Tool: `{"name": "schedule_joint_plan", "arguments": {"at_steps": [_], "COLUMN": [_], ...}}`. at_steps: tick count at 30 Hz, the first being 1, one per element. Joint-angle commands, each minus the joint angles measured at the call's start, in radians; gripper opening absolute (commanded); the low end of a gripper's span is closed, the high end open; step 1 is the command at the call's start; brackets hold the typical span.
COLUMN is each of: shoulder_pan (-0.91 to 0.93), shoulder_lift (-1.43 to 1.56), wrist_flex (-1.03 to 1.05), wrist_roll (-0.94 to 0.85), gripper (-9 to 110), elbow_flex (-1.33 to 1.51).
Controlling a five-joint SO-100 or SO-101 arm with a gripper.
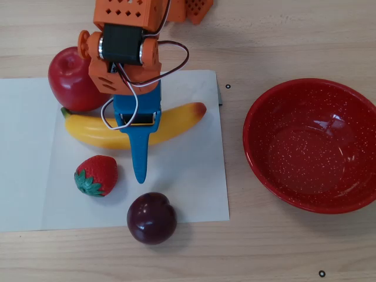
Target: Grasp the banana and put it in the red bowl
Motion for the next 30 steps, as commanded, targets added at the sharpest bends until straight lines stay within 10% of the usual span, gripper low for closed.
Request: {"name": "schedule_joint_plan", "arguments": {"at_steps": [1,23,30], "shoulder_pan": [0.041,0.028,0.026], "shoulder_lift": [0.044,0.130,0.176], "wrist_flex": [-0.015,0.012,0.066], "wrist_roll": [0.005,0.003,-0.018], "gripper": [63,0,0], "elbow_flex": [-0.041,0.026,0.012]}}
